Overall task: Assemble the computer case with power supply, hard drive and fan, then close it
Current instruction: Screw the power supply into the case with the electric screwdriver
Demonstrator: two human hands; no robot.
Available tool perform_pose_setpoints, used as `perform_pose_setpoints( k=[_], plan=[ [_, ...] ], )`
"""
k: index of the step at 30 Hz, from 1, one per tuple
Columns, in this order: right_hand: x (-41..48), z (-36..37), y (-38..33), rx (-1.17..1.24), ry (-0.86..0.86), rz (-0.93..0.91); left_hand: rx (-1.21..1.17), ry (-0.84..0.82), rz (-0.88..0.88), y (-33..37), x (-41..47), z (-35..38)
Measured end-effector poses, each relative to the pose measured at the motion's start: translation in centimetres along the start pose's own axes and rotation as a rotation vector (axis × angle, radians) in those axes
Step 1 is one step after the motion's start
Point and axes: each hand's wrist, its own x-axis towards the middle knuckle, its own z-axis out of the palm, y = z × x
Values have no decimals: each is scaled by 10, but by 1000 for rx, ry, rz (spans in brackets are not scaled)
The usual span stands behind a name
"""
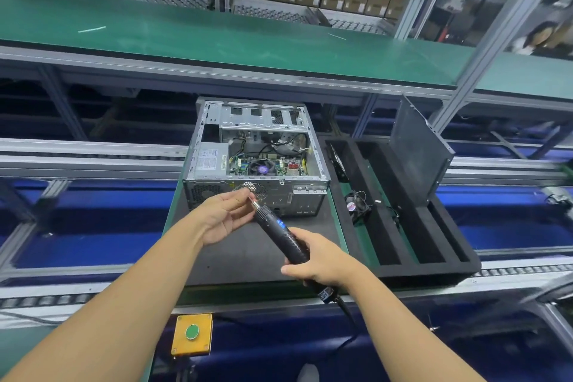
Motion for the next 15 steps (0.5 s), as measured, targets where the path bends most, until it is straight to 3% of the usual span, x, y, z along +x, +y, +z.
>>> perform_pose_setpoints(
  k=[5, 9, 11, 15],
  plan=[
    [26, 26, -8, 93, 62, -37, 70, 162, 51, 19, 8, 6],
    [44, 53, -15, 250, 78, -49, 332, 178, 18, 38, 15, -1],
    [50, 63, -19, 303, 75, -33, 568, 190, 46, 51, 15, -8],
    [58, 75, -22, 389, 58, 12, 1340, 391, 324, 83, 28, -28]
  ],
)
